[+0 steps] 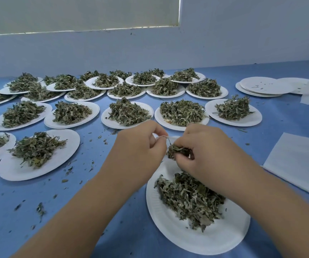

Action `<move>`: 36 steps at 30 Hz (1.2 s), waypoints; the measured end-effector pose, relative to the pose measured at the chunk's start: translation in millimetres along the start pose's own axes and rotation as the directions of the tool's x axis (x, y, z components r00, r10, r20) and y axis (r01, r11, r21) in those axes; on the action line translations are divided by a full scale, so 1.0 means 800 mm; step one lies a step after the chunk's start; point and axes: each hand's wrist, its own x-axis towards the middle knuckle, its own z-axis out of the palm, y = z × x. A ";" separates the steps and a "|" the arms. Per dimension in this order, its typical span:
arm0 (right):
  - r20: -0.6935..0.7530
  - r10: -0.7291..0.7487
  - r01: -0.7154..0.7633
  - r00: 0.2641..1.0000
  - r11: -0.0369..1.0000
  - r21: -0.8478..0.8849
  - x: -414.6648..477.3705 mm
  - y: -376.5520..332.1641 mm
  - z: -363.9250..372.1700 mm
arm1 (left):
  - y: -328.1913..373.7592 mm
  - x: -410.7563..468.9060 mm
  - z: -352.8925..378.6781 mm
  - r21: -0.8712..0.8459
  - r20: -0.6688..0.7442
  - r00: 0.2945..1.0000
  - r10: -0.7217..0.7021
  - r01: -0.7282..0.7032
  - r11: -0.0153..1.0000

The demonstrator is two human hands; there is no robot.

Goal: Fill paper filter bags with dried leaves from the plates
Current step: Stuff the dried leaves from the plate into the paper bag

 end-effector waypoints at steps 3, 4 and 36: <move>0.023 0.028 -0.028 0.999 0.999 -0.033 0.001 -0.005 0.002 | 0.001 0.000 0.005 -0.018 0.008 0.999 -0.050 0.050 0.999; 0.002 0.041 -0.041 0.999 0.999 -0.011 0.001 -0.007 0.002 | 0.002 0.000 0.006 -0.023 0.008 0.998 -0.061 0.061 0.998; -0.116 0.171 -0.079 0.979 0.830 0.552 -0.001 -0.005 -0.001 | 0.007 0.001 0.000 -0.134 0.029 0.983 -0.180 0.183 0.974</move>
